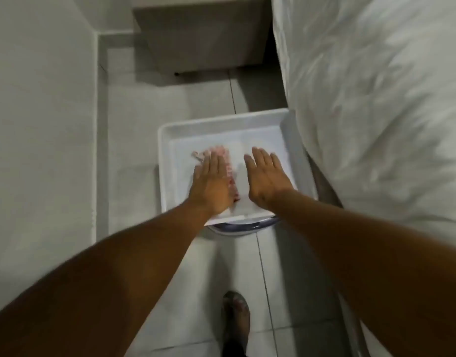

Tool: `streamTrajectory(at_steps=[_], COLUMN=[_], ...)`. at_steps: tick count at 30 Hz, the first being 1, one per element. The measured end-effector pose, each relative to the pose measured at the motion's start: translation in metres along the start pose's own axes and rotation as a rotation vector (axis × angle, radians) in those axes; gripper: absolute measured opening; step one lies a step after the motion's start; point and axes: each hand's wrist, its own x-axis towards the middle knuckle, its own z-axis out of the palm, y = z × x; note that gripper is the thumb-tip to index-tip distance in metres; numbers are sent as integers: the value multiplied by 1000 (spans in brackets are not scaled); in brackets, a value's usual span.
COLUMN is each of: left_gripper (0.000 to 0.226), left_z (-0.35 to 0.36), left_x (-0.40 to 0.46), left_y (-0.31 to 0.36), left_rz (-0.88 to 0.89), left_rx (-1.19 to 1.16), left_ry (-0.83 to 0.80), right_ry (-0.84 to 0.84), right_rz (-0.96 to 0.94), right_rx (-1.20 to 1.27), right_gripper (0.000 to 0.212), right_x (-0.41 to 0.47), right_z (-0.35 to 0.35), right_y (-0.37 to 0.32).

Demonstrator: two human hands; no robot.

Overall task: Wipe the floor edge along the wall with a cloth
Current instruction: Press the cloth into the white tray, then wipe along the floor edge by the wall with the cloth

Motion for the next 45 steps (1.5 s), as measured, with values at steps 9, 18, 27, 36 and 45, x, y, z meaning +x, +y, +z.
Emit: streamTrajectory(at_steps=[9,18,27,36,45], left_gripper=[81,81,71,78,76], left_z=[67,62,-5,73,274], left_x=[64,76,-36,-260,-344], left_y=[13,4,-16,-128,-296], left_rz=[-134,-65,-36,-84,-217], left_rx=[-5,18,-322,-324,-68], left_ry=[213,225,300,356,-12], right_ry=[-16,-22,78,207,-155], right_rz=[-5,-26,-1,-143,-234], right_rx=[38,6,82,353,169], right_gripper=[68,72,70,67,74], right_x=[49,51,-16,-153,-170], right_z=[64,57,14,108,305], right_y=[21,11,-59,-229,-338])
